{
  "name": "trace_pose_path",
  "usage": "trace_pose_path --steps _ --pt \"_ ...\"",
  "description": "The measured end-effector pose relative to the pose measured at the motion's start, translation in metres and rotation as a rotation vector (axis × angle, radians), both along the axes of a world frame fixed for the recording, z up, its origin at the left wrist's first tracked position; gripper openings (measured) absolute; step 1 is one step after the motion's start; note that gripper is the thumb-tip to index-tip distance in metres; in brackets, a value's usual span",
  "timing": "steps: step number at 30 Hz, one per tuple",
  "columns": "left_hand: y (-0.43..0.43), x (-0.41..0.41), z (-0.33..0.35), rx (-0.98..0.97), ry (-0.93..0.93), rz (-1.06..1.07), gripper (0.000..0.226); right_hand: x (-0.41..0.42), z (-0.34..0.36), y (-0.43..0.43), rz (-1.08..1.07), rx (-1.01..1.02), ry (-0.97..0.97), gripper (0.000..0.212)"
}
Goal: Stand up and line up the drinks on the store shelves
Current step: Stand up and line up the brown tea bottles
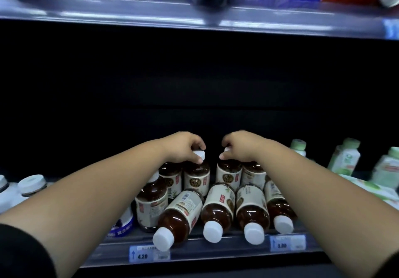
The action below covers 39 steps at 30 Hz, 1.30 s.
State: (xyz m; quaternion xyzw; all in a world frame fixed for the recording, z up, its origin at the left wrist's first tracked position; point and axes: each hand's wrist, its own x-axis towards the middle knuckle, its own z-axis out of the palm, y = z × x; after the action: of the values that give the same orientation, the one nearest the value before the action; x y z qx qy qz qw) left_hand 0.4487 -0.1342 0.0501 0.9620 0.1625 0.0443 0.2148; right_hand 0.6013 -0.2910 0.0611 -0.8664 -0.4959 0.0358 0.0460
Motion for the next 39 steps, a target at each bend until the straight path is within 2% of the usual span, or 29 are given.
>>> trace_pose_path --steps 5,14,24,28,33,36,39 --pt "-0.007 0.007 -0.006 0.084 0.104 0.027 0.047 0.009 -0.015 -0.007 -0.017 0.016 0.044 0.052" --pt "-0.006 0.007 -0.007 0.061 0.095 0.044 0.04 0.008 -0.009 -0.015 0.132 0.026 0.136 0.043" --pt "-0.009 0.004 -0.011 0.075 0.067 0.044 0.043 0.003 -0.017 -0.014 0.143 0.114 0.203 0.044" --pt "-0.014 0.007 -0.01 0.086 0.057 0.041 0.048 0.003 -0.013 -0.019 0.147 0.072 0.217 0.054" --pt "-0.029 0.023 -0.007 0.06 0.002 0.019 0.053 0.021 0.01 -0.036 0.07 0.151 0.149 0.06" --pt "-0.041 0.038 -0.007 0.052 -0.007 -0.004 0.046 0.044 0.007 -0.051 -0.024 0.072 0.067 0.063" --pt "-0.051 0.048 -0.008 0.044 -0.002 -0.013 0.047 0.06 -0.008 -0.058 -0.09 0.013 0.065 0.064"
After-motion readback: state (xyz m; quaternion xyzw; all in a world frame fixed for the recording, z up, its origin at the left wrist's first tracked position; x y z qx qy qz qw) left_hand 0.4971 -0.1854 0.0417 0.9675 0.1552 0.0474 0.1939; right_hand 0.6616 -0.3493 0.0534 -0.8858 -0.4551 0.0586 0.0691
